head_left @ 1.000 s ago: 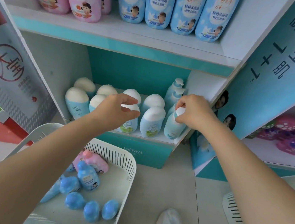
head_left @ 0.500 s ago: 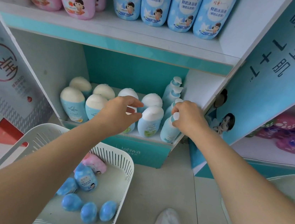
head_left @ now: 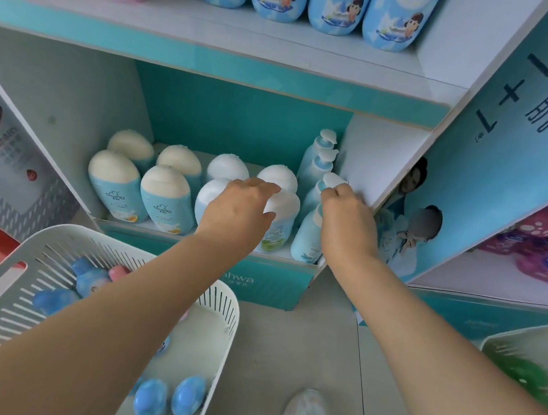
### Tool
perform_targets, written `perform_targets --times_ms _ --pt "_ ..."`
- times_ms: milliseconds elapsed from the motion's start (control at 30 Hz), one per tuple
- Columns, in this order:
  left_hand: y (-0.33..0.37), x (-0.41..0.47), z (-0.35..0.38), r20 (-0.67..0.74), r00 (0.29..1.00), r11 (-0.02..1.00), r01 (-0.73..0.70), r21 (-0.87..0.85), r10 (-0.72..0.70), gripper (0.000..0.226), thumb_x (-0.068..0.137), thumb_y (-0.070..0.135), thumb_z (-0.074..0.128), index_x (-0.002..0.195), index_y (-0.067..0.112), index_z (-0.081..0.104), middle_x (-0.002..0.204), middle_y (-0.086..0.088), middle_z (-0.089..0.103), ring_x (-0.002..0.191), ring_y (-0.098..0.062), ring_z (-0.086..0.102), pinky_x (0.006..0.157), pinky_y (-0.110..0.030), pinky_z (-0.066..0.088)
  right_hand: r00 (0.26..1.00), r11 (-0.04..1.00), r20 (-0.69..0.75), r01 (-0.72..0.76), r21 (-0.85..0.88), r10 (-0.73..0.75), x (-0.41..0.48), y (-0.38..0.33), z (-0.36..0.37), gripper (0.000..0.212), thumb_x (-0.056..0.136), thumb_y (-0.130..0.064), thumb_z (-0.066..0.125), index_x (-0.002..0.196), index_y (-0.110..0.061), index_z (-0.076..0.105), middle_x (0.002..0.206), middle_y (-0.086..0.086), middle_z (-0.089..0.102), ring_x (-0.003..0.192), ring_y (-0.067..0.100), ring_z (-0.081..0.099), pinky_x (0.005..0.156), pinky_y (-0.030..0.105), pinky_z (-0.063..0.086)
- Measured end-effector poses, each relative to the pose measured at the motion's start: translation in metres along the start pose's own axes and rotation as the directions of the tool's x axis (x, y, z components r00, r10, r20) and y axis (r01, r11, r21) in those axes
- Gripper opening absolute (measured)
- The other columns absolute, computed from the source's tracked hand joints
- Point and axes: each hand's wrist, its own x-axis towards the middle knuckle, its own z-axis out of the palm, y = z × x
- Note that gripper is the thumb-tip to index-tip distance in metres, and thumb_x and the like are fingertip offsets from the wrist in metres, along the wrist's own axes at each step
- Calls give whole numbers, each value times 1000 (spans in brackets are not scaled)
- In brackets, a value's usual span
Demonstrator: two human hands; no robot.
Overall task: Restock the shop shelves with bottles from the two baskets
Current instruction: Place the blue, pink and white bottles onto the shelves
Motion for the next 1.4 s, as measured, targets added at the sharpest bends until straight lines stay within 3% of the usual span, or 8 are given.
perform_targets --times_ms 167,333,500,567,667,933,1100,1400 --pt "-1 12 13 11 999 995 -31 90 30 43 91 19 56 133 20 47 129 -3 53 114 -27 44 87 -45 46 1000 999 7 -14 32 13 1 0 1 37 83 12 44 115 -3 53 123 15 49 103 33 52 77 36 45" --pt "-1 21 27 47 997 970 -66 236 56 49 93 14 52 138 26 38 135 0 43 114 -26 42 66 -34 40 999 998 12 -36 50 35 2 -3 -2 33 85 9 45 115 -4 55 121 14 50 102 31 52 75 35 44" --pt "-11 30 31 81 989 983 -131 126 121 69 78 -16 49 136 21 43 132 -5 46 103 -32 51 83 -43 49 1000 1000 21 -24 5 23 4 -8 -8 26 85 7 49 106 -4 58 114 13 52 101 30 52 68 32 36" --pt "-17 32 33 98 977 978 -198 67 191 72 71 -20 46 131 20 48 127 -5 50 100 -34 54 81 -44 50 1000 1000 21 -15 -1 15 4 -9 -8 25 85 7 50 105 -4 59 113 12 52 101 30 52 67 32 36" --pt "-20 34 38 89 959 960 -275 47 271 70 70 -19 45 128 20 51 122 -5 54 98 -33 57 79 -43 52 1000 1000 19 -10 -2 10 4 -7 -9 25 86 6 50 106 -5 59 114 12 52 102 29 51 67 31 36" --pt "-22 34 42 46 971 969 -239 64 236 47 90 4 53 133 23 46 116 -8 62 97 -32 58 78 -40 49 1000 1000 6 6 -1 -6 3 -8 -15 27 84 8 48 105 -6 59 112 12 52 100 30 51 66 32 35" --pt "-25 35 42 53 971 971 -237 40 235 54 85 -5 48 128 28 46 102 -3 63 92 -25 61 74 -40 52 999 1000 -50 9 -15 -10 6 -12 -24 33 84 10 44 107 -7 59 113 11 54 103 29 48 66 33 34" --pt "-28 35 37 83 970 970 -234 71 228 59 84 -7 43 131 28 42 108 -2 64 96 -22 62 77 -39 52 999 1000 -27 18 -2 -18 7 -13 -22 39 84 9 45 115 -10 58 116 9 54 107 28 47 66 33 35"
